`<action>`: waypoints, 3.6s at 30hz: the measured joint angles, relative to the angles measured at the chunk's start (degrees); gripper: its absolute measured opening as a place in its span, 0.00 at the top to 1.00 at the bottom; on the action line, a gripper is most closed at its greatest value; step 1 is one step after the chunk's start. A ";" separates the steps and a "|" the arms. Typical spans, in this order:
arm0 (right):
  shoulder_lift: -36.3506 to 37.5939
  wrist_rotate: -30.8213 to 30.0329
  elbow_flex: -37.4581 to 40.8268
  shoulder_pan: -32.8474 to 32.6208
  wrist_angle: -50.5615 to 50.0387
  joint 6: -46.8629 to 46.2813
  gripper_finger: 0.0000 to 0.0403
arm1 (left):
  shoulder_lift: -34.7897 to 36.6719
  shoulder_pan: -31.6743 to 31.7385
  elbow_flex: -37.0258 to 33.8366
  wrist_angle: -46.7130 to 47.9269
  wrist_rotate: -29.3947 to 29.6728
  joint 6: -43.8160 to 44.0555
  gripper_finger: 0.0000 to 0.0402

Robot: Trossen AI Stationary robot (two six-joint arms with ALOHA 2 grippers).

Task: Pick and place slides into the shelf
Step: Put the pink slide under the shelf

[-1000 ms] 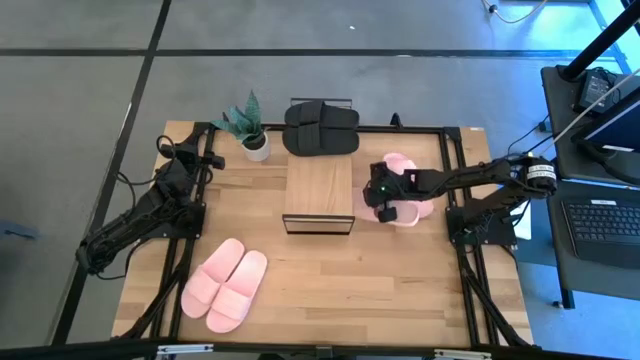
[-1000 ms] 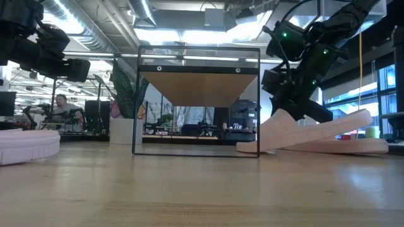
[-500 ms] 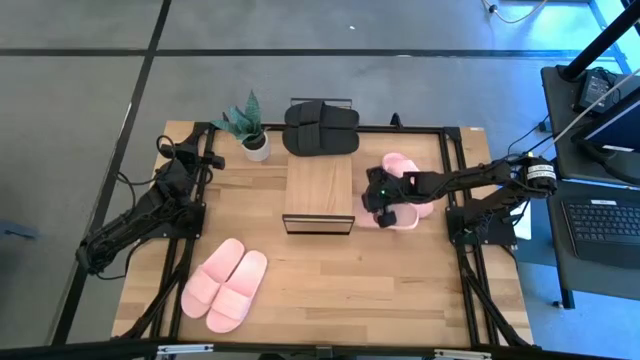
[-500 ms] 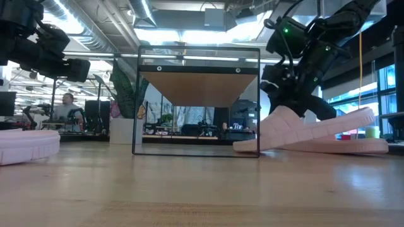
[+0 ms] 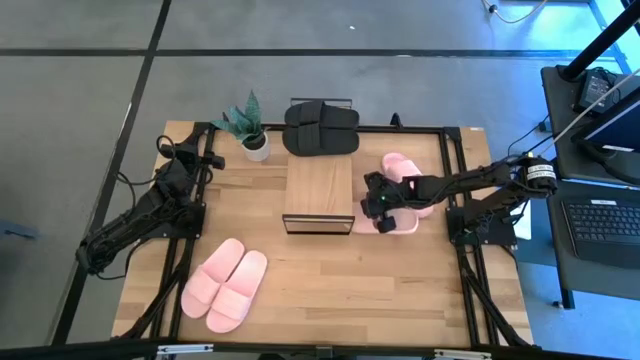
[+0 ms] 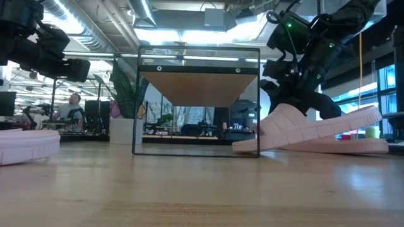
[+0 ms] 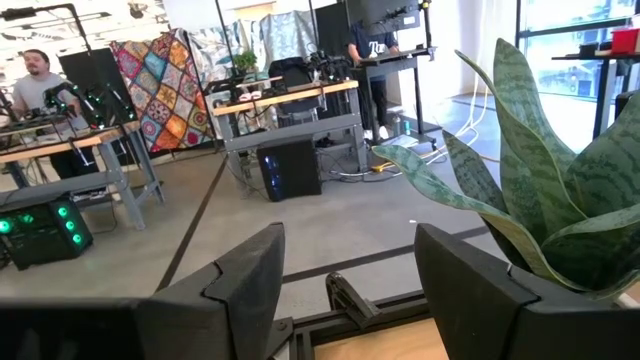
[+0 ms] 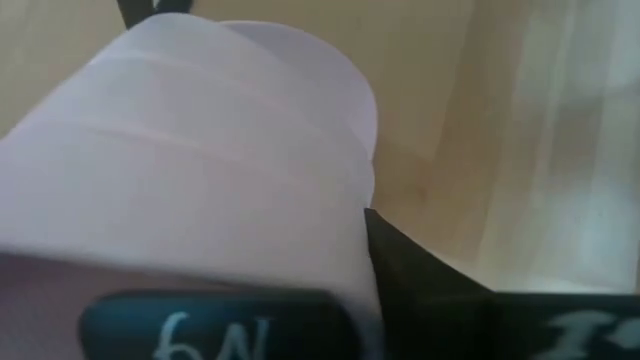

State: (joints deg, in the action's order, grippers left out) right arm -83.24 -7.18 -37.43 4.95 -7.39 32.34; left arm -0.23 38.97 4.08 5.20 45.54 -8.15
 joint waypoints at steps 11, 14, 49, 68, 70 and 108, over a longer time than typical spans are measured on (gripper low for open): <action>0.02 1.04 -0.01 -0.37 -0.94 -0.40 0.80 | -0.02 0.00 0.00 0.00 0.00 -0.01 0.46; 0.02 1.78 0.00 -0.39 -1.08 -0.41 0.75 | -0.02 0.01 -0.01 0.01 0.00 -0.01 0.46; 2.51 4.31 -14.78 0.37 -49.91 -29.80 0.57 | -0.02 -0.01 0.00 0.32 0.00 0.03 0.46; 1.97 8.81 -10.73 0.69 -55.74 -35.04 0.57 | 0.00 0.01 0.00 0.36 0.00 0.10 0.46; 1.43 8.81 -10.73 1.14 -54.66 -34.84 0.57 | -0.02 0.01 0.00 0.36 0.00 0.08 0.46; -7.48 8.93 -10.67 3.72 -47.85 -31.39 0.57 | -0.01 0.00 -0.01 0.38 -0.01 0.09 0.46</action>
State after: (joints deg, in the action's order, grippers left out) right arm -90.72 1.75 -48.10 8.67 -55.24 0.95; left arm -0.24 38.97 4.06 5.58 45.52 -8.06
